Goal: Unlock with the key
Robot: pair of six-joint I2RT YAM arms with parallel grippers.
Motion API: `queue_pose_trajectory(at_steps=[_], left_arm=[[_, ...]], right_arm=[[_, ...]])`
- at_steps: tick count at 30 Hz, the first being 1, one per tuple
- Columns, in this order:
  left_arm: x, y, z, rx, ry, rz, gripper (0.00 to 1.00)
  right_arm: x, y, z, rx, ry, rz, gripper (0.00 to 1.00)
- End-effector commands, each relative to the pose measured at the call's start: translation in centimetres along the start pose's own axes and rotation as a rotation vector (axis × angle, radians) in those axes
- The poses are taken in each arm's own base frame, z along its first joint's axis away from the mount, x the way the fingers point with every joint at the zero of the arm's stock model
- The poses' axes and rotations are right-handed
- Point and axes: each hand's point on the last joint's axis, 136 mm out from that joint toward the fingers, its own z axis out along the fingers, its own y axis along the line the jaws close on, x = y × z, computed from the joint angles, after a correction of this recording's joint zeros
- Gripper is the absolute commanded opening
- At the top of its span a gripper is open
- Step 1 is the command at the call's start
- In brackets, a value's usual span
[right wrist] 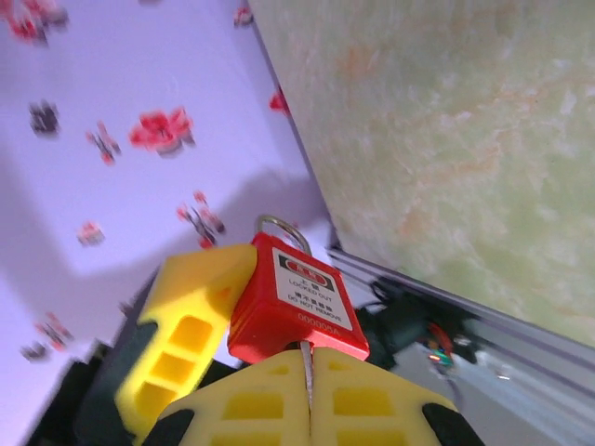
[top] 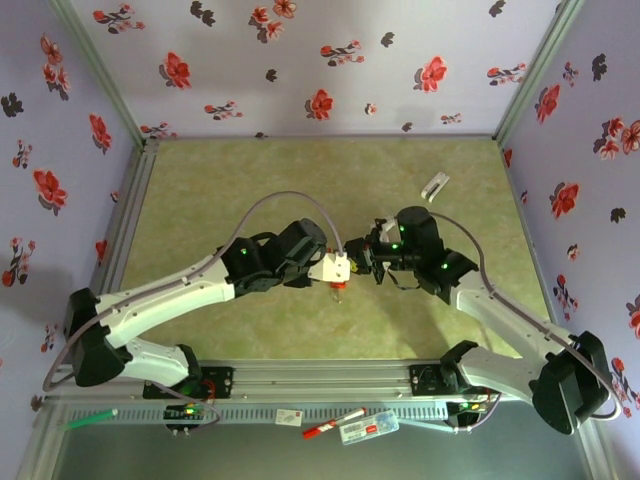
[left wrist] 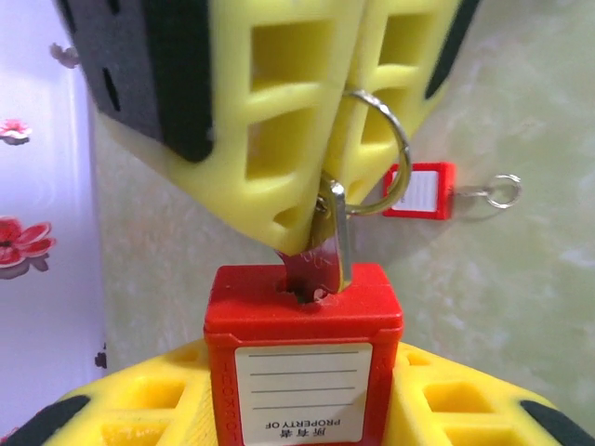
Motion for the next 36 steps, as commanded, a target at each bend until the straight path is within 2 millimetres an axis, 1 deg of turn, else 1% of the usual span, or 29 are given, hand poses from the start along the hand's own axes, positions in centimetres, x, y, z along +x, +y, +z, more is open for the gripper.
queue_pose_trajectory(at_steps=[1, 4, 6, 7, 8, 10, 11, 12, 13, 16, 19, 22, 24, 28, 29, 31, 34, 35, 36], left_arm=[[-10.5, 4.9, -3.9, -0.202, -0.452, -0.084, 0.0], [-10.4, 4.9, -4.0, -0.183, -0.471, -0.133, 0.0], [-10.4, 4.8, -4.2, -0.148, -0.492, -0.174, 0.0], [-10.4, 4.8, -4.3, -0.135, -0.498, -0.185, 0.0], [-10.5, 4.8, -4.5, -0.115, -0.51, -0.205, 0.0], [-10.3, 4.5, -4.6, -0.062, -0.518, -0.242, 0.0], [-10.2, 4.4, -4.6, -0.045, -0.517, -0.253, 0.0], [-10.0, 4.1, -4.6, -0.024, -0.515, -0.261, 0.0], [-9.7, 3.9, -4.5, -0.004, -0.51, -0.278, 0.0], [-8.8, 3.8, -4.1, 0.037, -0.491, -0.349, 0.0], [-8.0, 3.6, -4.1, 0.083, -0.494, -0.405, 0.0], [-7.8, 3.0, -4.3, 0.159, -0.503, -0.44, 0.0], [-7.6, 2.8, -4.4, 0.209, -0.507, -0.465, 0.0], [-7.3, 2.6, -4.6, 0.321, -0.527, -0.533, 0.0], [-7.2, 2.5, -4.7, 0.352, -0.532, -0.541, 0.0], [-7.2, 1.7, -4.9, 0.422, -0.533, -0.517, 0.0], [-6.9, 1.4, -4.9, 0.434, -0.518, -0.469, 0.0], [-7.0, 1.5, -5.1, 0.432, -0.522, -0.464, 0.0], [-7.1, 1.5, -5.2, 0.44, -0.532, -0.46, 0.0]], right_arm=[[0.5, 4.9, -0.7, -0.236, -0.011, 0.153, 0.0], [0.3, 4.4, -1.3, -0.227, -0.043, 0.21, 0.0], [0.4, 4.0, -1.6, -0.198, -0.059, 0.208, 0.0], [0.4, 3.7, -1.8, -0.181, -0.064, 0.207, 0.02], [0.3, 3.4, -1.9, -0.167, -0.073, 0.207, 0.09], [0.1, 3.1, -2.4, -0.151, -0.086, 0.204, 0.17], [0.0, 2.9, -2.7, -0.144, -0.095, 0.204, 0.24], [-0.2, 2.7, -3.1, -0.13, -0.107, 0.2, 0.3], [-0.4, 2.4, -3.7, -0.112, -0.119, 0.194, 0.34], [-1.1, 1.7, -6.0, -0.061, -0.171, 0.168, 0.46], [-1.4, 1.2, -8.5, -0.014, -0.21, 0.124, 0.52], [-1.1, 0.2, -9.8, 0.044, -0.214, 0.059, 0.57], [-0.9, -0.6, -10.1, 0.094, -0.203, 0.001, 0.59], [-0.4, -1.1, -10.5, 0.158, -0.182, -0.149, 0.62], [-0.4, -1.1, -10.6, 0.167, -0.181, -0.177, 0.63], [-0.1, -0.6, -10.8, 0.166, -0.178, -0.263, 0.64], [0.3, 0.0, -11.1, 0.146, -0.181, -0.405, 0.67], [0.4, 0.2, -11.1, 0.129, -0.181, -0.426, 0.67], [0.7, 0.7, -11.0, 0.09, -0.175, -0.447, 0.67]])
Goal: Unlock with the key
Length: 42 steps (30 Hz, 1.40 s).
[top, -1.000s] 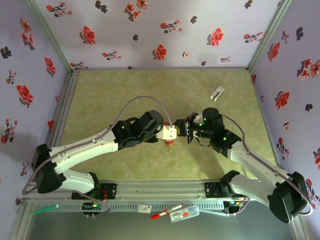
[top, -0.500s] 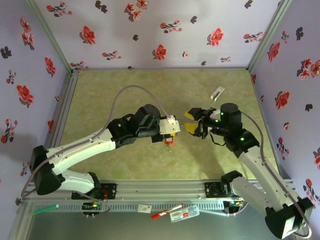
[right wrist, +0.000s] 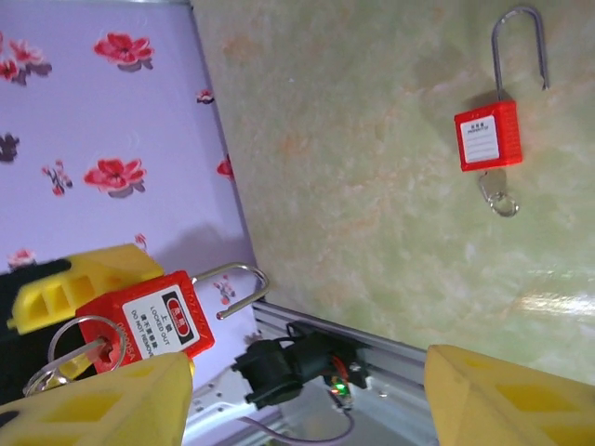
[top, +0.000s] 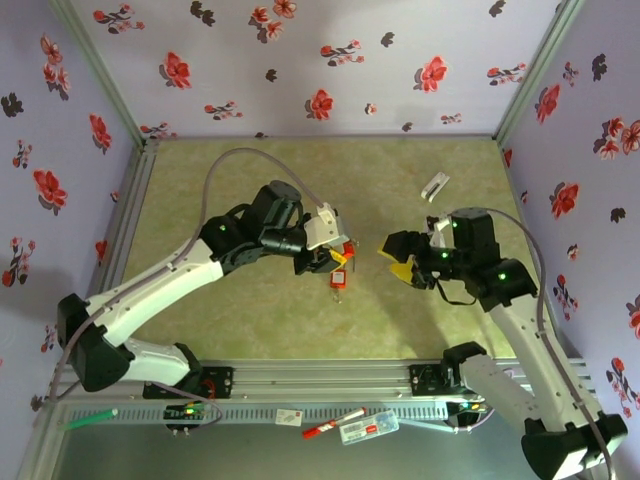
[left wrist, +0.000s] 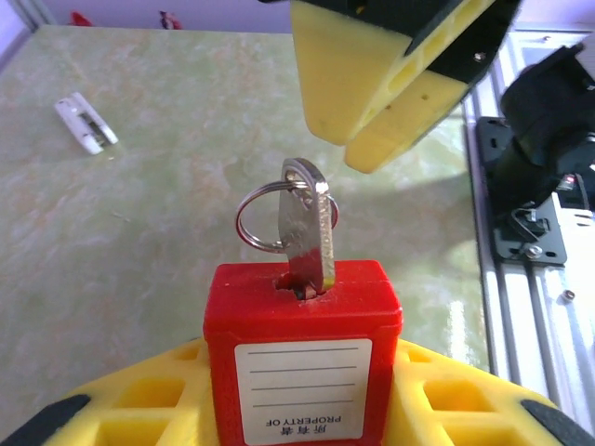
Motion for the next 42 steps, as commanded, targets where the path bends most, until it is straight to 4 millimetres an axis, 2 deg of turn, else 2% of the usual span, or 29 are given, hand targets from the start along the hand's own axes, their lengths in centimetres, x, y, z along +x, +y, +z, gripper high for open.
queue_pose_trajectory(at_steps=[1, 4, 7, 12, 17, 18, 24, 36, 42], left_arm=[[-1.1, -1.4, -0.6, 0.096, -0.03, 0.028, 0.0], [-1.4, -1.8, -0.4, 0.141, -0.025, 0.026, 0.0], [-1.4, -1.8, 0.0, 0.153, -0.014, 0.021, 0.0], [-1.8, -1.6, 0.3, 0.16, -0.024, 0.024, 0.0], [-1.8, -1.4, 0.7, 0.171, -0.013, 0.007, 0.0], [-1.9, -1.2, 0.7, 0.169, -0.014, -0.005, 0.0], [-2.6, 1.3, 0.9, 0.138, -0.075, -0.127, 0.0], [-3.8, 2.5, 1.4, 0.115, -0.133, -0.191, 0.0], [-4.1, 1.8, 1.0, 0.147, -0.166, -0.195, 0.0]], right_arm=[[0.8, 2.3, -0.7, -0.119, 0.0, -0.179, 0.67], [1.3, 4.3, -0.8, -0.204, -0.01, -0.255, 0.65], [2.4, 5.1, -0.3, -0.209, 0.019, -0.306, 0.65], [3.5, 4.7, 1.3, -0.155, 0.074, -0.332, 0.63], [3.3, 4.5, 1.1, -0.159, 0.039, -0.358, 0.58], [3.4, 4.2, 1.0, -0.16, 0.036, -0.357, 0.56], [3.7, 2.5, 2.2, -0.214, 0.02, -0.244, 0.24], [3.5, 5.0, 6.4, -0.369, -0.045, -0.184, 0.2], [2.2, 3.1, 7.4, -0.304, -0.117, -0.146, 0.15]])
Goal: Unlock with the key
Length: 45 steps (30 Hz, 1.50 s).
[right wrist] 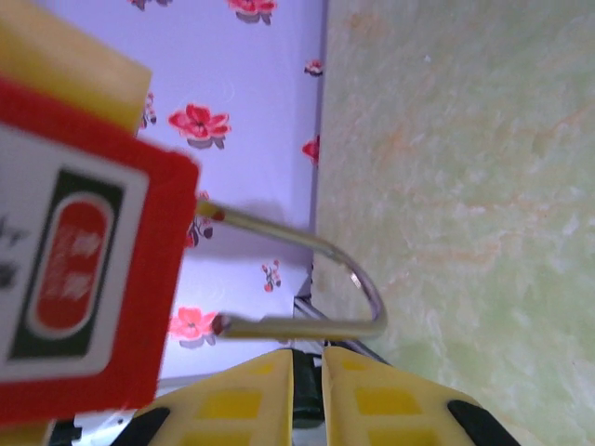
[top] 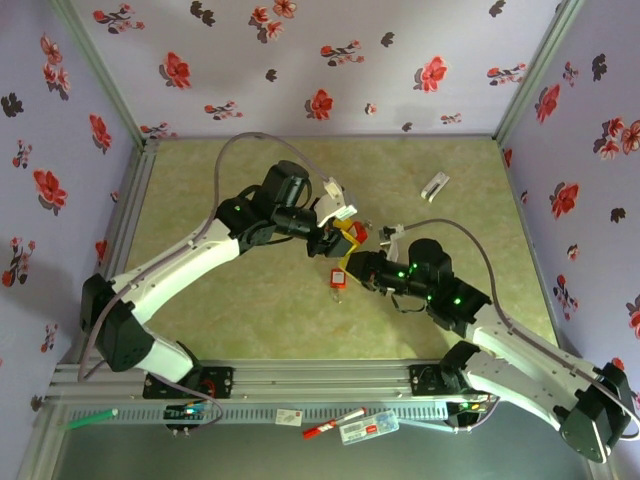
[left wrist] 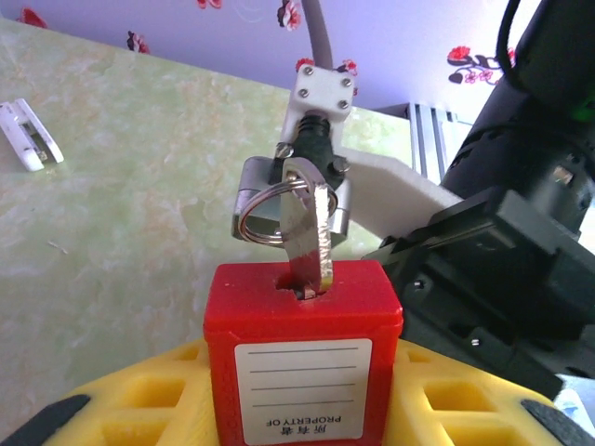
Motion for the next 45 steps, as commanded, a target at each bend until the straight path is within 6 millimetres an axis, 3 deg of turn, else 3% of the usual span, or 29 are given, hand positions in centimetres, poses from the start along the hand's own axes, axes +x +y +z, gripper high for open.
queue_pose_trajectory(at_steps=[1, 8, 14, 18, 22, 26, 31, 36, 45], left_arm=[[-1.2, -1.1, -0.7, 0.045, -0.062, 0.008, 0.0], [-0.3, -3.2, -1.6, 0.116, -0.066, 0.022, 0.0], [2.7, -4.9, -1.5, 0.154, 0.024, 0.06, 0.0], [5.5, -4.4, -1.7, 0.117, 0.116, 0.084, 0.0], [8.7, -2.6, -2.1, -0.003, 0.202, 0.132, 0.0], [12.0, 0.0, -2.6, -0.137, 0.292, 0.178, 0.0], [14.7, 4.2, -3.4, -0.318, 0.365, 0.219, 0.0], [16.4, 8.0, -2.7, -0.456, 0.405, 0.284, 0.0], [21.0, 10.6, -0.6, -0.546, 0.446, 0.281, 0.0]], right_arm=[[-1.9, 0.1, -0.4, -0.004, -0.125, 0.006, 0.14], [-3.7, -2.5, -1.2, 0.063, -0.223, 0.047, 0.14], [-4.3, -1.6, -0.6, 0.034, -0.201, 0.045, 0.2], [-4.0, -1.8, -0.8, 0.044, -0.17, 0.05, 0.24], [-4.0, -3.9, -2.7, 0.161, -0.176, 0.056, 0.26], [-4.6, -4.1, -4.2, 0.174, -0.194, 0.072, 0.29], [-4.6, -3.7, -4.3, 0.184, -0.169, 0.068, 0.29], [-4.8, -3.4, -4.1, 0.173, -0.172, 0.077, 0.29], [-4.9, -3.2, -5.3, 0.168, -0.224, 0.083, 0.3]])
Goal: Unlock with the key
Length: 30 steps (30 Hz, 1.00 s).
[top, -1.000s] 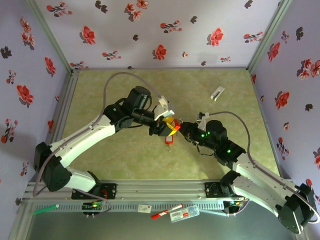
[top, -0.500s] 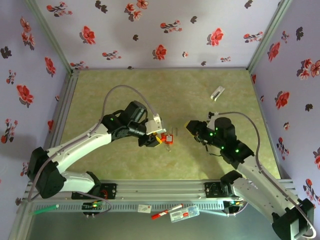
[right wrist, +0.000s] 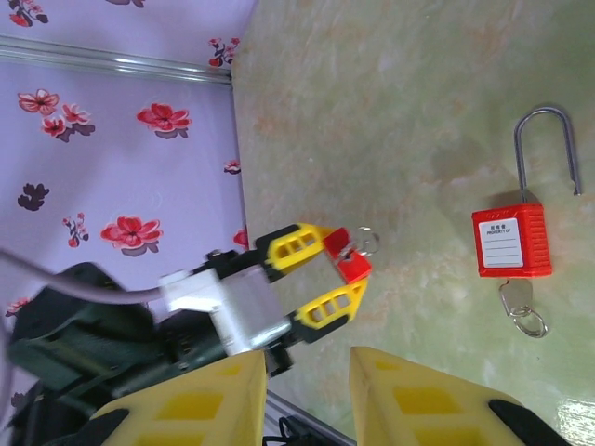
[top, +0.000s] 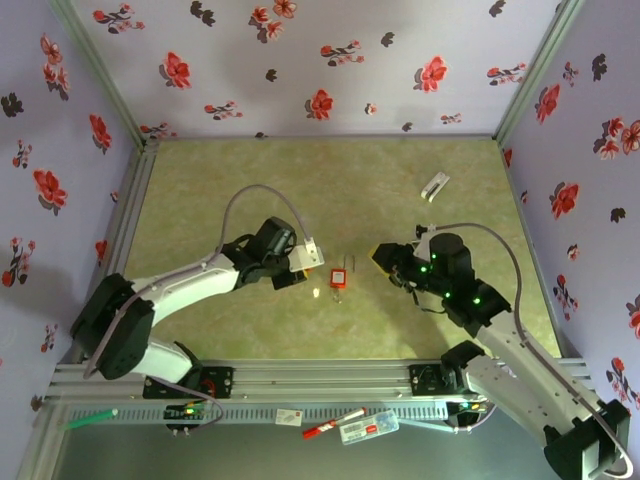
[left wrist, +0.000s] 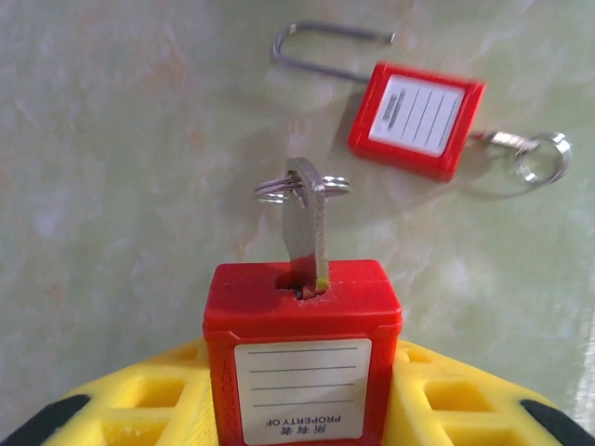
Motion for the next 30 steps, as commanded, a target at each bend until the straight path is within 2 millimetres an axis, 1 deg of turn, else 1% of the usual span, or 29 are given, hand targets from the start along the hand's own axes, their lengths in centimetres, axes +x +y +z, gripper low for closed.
queue_pose_trajectory(at_steps=[1, 6, 7, 11, 16, 22, 24, 25, 26, 27, 28, 30], left_arm=[[-0.8, 1.6, 0.8, -0.113, -0.048, 0.007, 0.0], [-0.4, -0.3, 1.3, -0.116, -0.05, 0.009, 0.0], [-0.2, -0.7, 1.4, -0.108, -0.044, 0.007, 0.0], [-0.2, -2.4, 1.4, -0.086, -0.033, 0.031, 0.0], [0.6, -4.6, 1.4, 0.005, 0.036, 0.058, 0.0], [1.6, -6.3, 0.8, 0.109, 0.098, 0.093, 0.0], [2.0, -6.5, 0.7, 0.123, 0.116, 0.104, 0.08], [2.0, -6.5, 0.7, 0.127, 0.117, 0.107, 0.14], [1.9, -6.6, 0.7, 0.131, 0.115, 0.109, 0.22], [1.9, -6.7, 0.7, 0.137, 0.115, 0.111, 0.34], [1.9, -6.8, 0.7, 0.145, 0.113, 0.112, 0.4], [1.9, -7.3, 0.5, 0.173, 0.112, 0.12, 0.47]], right_arm=[[-0.6, 1.0, -1.1, -0.028, -0.047, -0.007, 0.3], [-0.7, 0.5, -1.4, -0.026, -0.07, 0.006, 0.3], [-0.8, 0.5, -1.4, -0.026, -0.072, 0.007, 0.3], [-0.9, 0.6, -1.3, -0.031, -0.075, 0.008, 0.3], [-1.0, 1.1, -1.0, -0.037, -0.066, 0.005, 0.31], [-1.0, 1.6, -1.1, -0.041, -0.06, -0.011, 0.31], [-1.0, 1.7, -1.1, -0.042, -0.058, -0.013, 0.31], [-1.0, 1.7, -1.1, -0.042, -0.056, -0.012, 0.31], [-0.9, 1.7, -1.1, -0.044, -0.055, -0.013, 0.31], [-0.9, 1.7, -1.1, -0.045, -0.053, -0.013, 0.31], [-0.9, 1.7, -1.1, -0.045, -0.052, -0.014, 0.32], [-0.8, 1.7, -1.2, -0.044, -0.049, -0.015, 0.34]])
